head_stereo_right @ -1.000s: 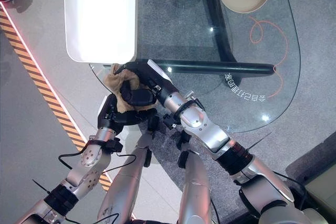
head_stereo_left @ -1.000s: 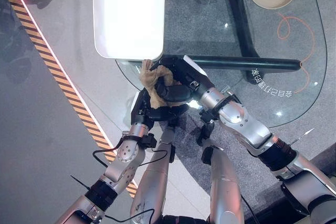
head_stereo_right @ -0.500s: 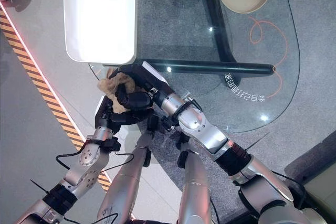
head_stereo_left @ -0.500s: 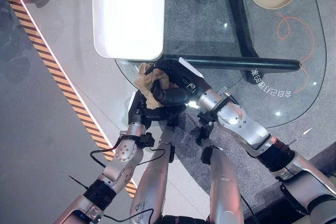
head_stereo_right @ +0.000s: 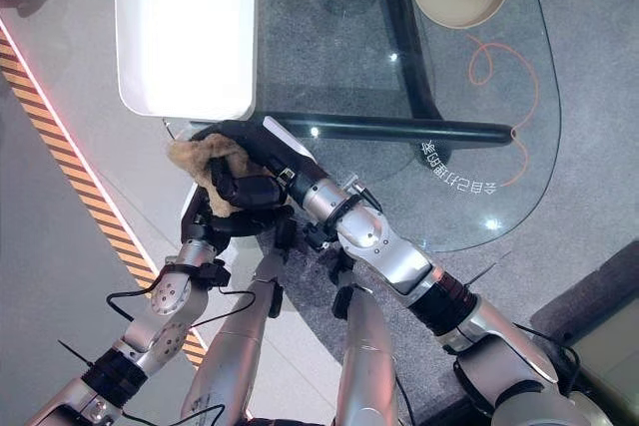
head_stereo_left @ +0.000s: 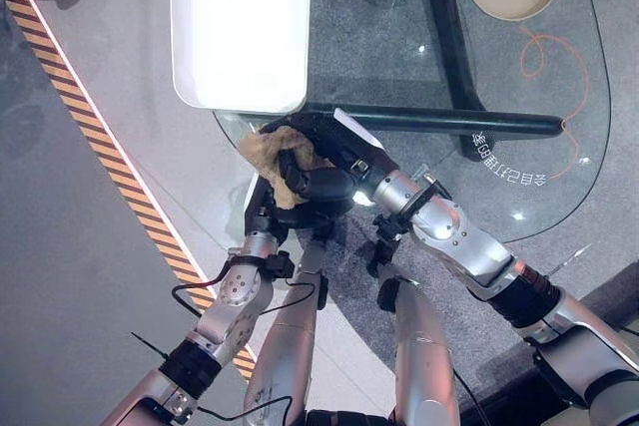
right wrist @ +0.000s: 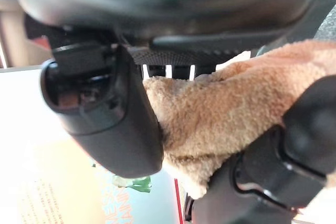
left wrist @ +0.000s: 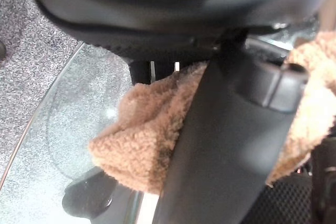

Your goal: Wipe the table with a cloth and put it in the basket.

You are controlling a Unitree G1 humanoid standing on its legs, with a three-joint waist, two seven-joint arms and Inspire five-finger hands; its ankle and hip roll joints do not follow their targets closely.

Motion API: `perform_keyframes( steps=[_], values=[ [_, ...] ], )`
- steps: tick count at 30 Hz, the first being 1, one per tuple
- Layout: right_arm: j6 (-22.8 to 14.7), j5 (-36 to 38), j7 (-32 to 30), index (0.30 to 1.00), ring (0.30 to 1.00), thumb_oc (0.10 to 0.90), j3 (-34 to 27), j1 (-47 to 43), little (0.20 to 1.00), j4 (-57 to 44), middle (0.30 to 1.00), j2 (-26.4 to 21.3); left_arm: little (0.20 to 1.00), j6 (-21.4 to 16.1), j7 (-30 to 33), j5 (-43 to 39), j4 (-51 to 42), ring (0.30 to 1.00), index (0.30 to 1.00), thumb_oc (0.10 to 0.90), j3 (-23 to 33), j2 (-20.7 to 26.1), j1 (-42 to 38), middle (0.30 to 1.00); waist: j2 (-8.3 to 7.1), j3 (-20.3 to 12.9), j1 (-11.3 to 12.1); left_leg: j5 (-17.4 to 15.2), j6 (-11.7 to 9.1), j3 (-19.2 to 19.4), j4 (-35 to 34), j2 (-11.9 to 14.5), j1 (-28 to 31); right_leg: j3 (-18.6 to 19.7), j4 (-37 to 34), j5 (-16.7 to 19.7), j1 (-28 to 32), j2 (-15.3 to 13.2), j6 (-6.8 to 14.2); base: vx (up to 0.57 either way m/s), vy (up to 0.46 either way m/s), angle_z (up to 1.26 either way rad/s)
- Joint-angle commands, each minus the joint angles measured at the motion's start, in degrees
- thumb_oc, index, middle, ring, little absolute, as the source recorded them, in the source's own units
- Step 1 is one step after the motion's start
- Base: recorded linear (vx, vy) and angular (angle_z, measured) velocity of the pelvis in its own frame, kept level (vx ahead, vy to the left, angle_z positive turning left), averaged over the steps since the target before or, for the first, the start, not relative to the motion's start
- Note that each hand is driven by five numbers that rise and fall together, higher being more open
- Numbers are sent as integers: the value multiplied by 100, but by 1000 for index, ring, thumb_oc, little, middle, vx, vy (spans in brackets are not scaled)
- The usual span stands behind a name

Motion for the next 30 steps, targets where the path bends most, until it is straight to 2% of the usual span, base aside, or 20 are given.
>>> perform_keyframes(
  steps=[1, 7, 11, 24, 30],
  values=[
    [-314, -379, -121, 900, 900, 800, 21, -132, 900, -692, 900, -45, 200, -829, -377, 410, -1257, 300, 300, 100, 0, -83, -312, 300, -35, -146, 82, -917, 347, 346, 704, -130, 48, 318, -739, 797, 77, 68, 522, 0, 0, 0],
    [-346, -495, -190, 900, 900, 800, -184, -184, 900, -790, 900, -172, 200, -829, -436, 391, -1213, 300, 300, 100, 60, -79, -287, 300, -62, -146, 64, -934, 347, 345, 702, -118, 62, 327, -736, 796, 86, 76, 532, 0, 0, 0],
    [-501, -405, -51, 900, 900, 800, -359, -141, 900, -913, 900, -243, 200, -862, -452, 434, -1173, 300, 300, 100, 100, -109, -247, 300, -82, -146, 37, -953, 356, 351, 711, -110, 61, 343, -708, 785, 70, 94, 537, 0, 0, 0],
    [-554, -947, -366, 900, 900, 800, -957, 189, 900, -1252, 900, -625, 200, -1003, -418, 639, -1139, 300, 300, 100, 299, -58, -53, 300, -181, -146, -74, -1026, 358, 394, 709, -57, 97, 383, -699, 763, 88, 148, 566, 0, 0, 0],
    [-576, -1062, -312, 900, 900, 800, -1194, 431, 900, -1367, 900, -753, 200, -1077, -328, 737, -1165, 300, 300, 100, 434, -37, 12, 300, -225, -146, -135, -1046, 350, 430, 685, -19, 139, 412, -689, 735, 110, 180, 574, -7, -5, -4]
  ],
)
